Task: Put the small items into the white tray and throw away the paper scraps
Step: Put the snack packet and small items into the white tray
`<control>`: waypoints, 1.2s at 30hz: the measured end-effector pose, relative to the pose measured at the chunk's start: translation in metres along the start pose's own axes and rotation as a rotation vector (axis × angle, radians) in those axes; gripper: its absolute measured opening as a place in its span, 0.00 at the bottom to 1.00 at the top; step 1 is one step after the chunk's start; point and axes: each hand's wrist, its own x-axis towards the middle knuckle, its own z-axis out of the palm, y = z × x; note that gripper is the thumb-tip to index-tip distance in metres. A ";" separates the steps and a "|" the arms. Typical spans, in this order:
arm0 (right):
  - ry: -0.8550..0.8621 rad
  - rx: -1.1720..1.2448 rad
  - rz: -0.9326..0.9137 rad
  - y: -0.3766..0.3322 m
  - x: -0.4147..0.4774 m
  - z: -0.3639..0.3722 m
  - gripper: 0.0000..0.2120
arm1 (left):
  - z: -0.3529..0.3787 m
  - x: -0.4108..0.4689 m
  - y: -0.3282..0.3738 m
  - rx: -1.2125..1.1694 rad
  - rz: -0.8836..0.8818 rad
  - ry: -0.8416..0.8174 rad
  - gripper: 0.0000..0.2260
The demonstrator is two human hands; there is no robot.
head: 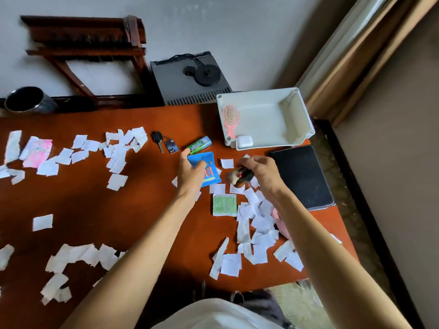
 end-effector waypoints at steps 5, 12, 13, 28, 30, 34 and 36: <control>0.038 0.286 0.051 -0.012 0.040 -0.042 0.15 | 0.049 0.017 0.029 -0.037 0.033 -0.013 0.19; -0.098 0.467 0.124 -0.024 0.104 -0.096 0.09 | 0.116 0.054 0.062 -0.028 0.016 0.031 0.18; -0.123 0.462 0.127 -0.025 0.112 -0.101 0.10 | 0.123 0.059 0.065 -0.016 0.016 0.040 0.18; -0.105 -0.089 0.302 -0.010 0.240 -0.107 0.09 | 0.168 0.147 0.071 0.106 -0.017 0.127 0.16; -0.103 -0.112 0.327 -0.004 0.246 -0.106 0.10 | 0.168 0.151 0.070 0.112 -0.016 0.126 0.17; -0.053 -0.139 0.345 0.001 0.252 -0.105 0.10 | 0.170 0.154 0.067 0.128 -0.016 0.118 0.18; -0.011 -0.221 0.305 0.004 0.253 -0.102 0.06 | 0.171 0.156 0.065 0.128 -0.016 0.110 0.18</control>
